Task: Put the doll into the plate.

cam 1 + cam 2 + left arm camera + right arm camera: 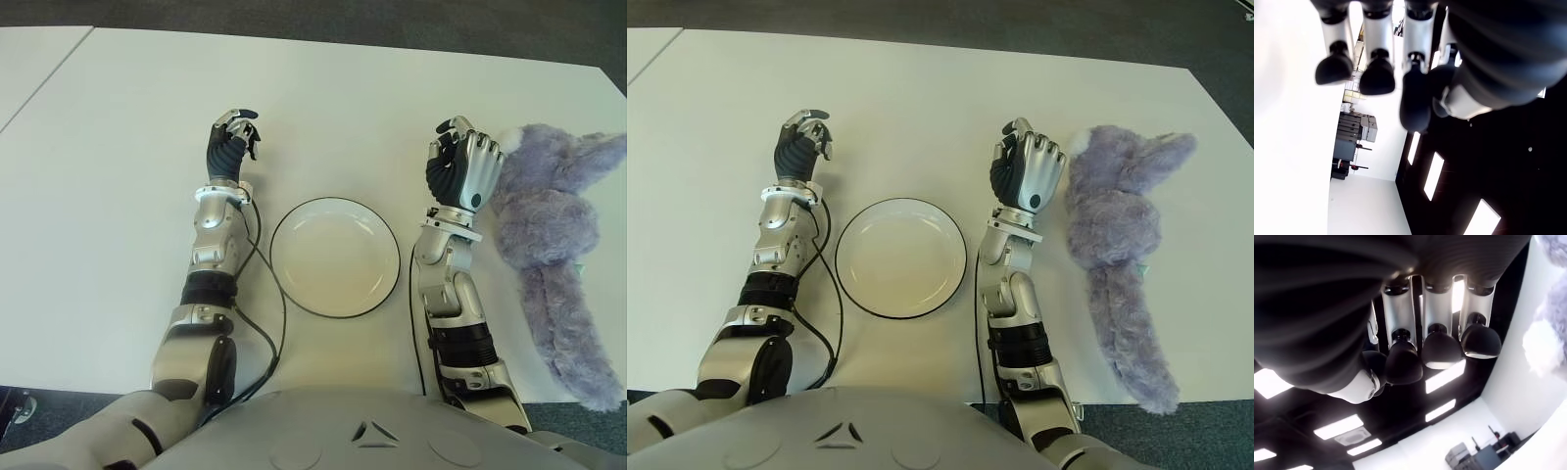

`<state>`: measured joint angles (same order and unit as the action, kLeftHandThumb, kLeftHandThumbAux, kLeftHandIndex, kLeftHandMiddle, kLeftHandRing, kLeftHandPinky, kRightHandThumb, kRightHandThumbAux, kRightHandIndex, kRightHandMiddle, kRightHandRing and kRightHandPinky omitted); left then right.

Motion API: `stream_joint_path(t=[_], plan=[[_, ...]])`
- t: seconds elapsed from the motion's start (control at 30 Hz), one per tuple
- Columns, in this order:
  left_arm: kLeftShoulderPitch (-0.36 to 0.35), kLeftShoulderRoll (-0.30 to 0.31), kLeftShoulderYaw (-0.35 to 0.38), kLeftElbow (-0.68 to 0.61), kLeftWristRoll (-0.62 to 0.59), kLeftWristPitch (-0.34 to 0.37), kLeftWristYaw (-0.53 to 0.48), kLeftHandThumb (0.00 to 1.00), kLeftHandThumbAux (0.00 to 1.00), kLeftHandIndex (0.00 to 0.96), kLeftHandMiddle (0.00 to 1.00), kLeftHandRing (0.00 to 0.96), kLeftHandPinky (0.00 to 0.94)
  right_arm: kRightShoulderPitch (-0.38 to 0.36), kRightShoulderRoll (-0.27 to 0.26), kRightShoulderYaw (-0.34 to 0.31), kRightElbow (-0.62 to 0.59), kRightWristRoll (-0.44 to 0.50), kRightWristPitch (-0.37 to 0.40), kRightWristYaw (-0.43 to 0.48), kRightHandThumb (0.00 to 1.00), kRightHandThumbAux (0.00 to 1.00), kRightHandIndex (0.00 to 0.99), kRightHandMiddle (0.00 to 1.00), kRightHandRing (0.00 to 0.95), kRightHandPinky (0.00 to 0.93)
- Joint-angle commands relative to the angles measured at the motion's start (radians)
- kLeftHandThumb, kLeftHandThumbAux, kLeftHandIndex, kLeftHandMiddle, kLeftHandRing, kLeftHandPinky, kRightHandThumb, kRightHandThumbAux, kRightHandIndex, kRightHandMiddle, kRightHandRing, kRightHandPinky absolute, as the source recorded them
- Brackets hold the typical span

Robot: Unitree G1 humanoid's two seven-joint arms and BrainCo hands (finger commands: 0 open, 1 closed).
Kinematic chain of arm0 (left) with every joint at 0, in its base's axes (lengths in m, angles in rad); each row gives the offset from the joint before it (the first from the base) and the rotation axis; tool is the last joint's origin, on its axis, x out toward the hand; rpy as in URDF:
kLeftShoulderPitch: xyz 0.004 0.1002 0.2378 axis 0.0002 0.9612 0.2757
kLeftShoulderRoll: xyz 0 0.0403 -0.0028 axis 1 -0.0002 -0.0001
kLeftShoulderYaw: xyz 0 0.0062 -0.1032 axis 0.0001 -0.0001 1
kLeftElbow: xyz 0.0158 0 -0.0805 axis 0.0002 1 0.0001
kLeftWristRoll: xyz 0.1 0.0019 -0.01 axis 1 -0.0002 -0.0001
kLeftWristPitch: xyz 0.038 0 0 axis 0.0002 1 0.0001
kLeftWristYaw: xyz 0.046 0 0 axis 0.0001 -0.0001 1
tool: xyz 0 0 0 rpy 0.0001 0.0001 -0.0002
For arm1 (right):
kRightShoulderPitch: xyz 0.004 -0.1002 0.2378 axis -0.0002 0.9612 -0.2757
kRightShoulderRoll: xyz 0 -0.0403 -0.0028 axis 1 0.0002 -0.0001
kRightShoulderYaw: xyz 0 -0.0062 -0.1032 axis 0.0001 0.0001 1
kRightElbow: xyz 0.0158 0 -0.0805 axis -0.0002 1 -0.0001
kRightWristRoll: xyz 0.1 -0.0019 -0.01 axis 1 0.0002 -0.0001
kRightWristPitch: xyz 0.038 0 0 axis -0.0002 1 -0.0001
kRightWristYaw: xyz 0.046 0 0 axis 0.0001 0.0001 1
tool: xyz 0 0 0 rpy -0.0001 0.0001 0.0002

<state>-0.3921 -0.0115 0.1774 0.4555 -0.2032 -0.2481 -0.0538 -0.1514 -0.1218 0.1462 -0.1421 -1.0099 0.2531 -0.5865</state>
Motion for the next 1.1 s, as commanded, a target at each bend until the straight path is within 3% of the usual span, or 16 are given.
stream_joint_path(t=[0.03,0.23,0.33,0.53,0.63,0.7,0.8,0.9,1.1], plan=[[0.009,0.005,-0.005,0.021,0.009,-0.003,-0.010,0.716,0.701,0.445,0.806,0.806,0.802,0.030,0.015,0.008,-0.024,-0.029,0.039,-0.014,0.716,0.710,0.439,0.822,0.825,0.826],[0.008,0.008,-0.006,0.020,0.016,0.000,-0.010,0.715,0.701,0.444,0.812,0.810,0.805,0.044,0.031,0.010,-0.044,-0.043,0.059,-0.048,0.715,0.709,0.439,0.806,0.807,0.792],[0.007,0.010,-0.007,0.020,0.016,0.002,-0.012,0.715,0.701,0.444,0.813,0.811,0.803,0.050,0.034,0.011,-0.051,-0.045,0.064,-0.060,0.715,0.708,0.438,0.765,0.759,0.713],[0.005,0.014,-0.007,0.026,0.015,-0.003,-0.019,0.715,0.701,0.444,0.814,0.812,0.802,0.091,0.042,0.026,-0.107,-0.079,0.095,-0.046,0.703,0.708,0.426,0.518,0.478,0.422],[0.004,0.016,-0.009,0.029,0.017,-0.006,-0.022,0.714,0.701,0.444,0.815,0.812,0.801,0.111,0.046,0.037,-0.140,-0.115,0.141,0.008,0.695,0.711,0.419,0.377,0.325,0.285],[0.004,0.018,-0.010,0.033,0.020,-0.008,-0.022,0.714,0.701,0.444,0.816,0.812,0.803,0.126,0.050,0.046,-0.165,-0.148,0.181,0.066,0.535,0.579,0.315,0.259,0.208,0.163],[0.004,0.019,-0.012,0.035,0.025,-0.010,-0.019,0.714,0.701,0.444,0.816,0.813,0.804,0.136,0.054,0.057,-0.188,-0.204,0.234,0.144,0.431,0.508,0.229,0.156,0.107,0.067],[0.001,0.020,-0.013,0.038,0.030,-0.010,-0.016,0.714,0.702,0.444,0.816,0.813,0.805,0.143,0.059,0.067,-0.207,-0.257,0.275,0.202,0.348,0.451,0.140,0.051,0.035,0.021],[-0.001,0.020,-0.011,0.039,0.035,-0.010,-0.015,0.714,0.702,0.444,0.816,0.813,0.803,0.154,0.076,0.078,-0.235,-0.310,0.311,0.261,0.258,0.399,0.032,0.005,0.003,0.002]])
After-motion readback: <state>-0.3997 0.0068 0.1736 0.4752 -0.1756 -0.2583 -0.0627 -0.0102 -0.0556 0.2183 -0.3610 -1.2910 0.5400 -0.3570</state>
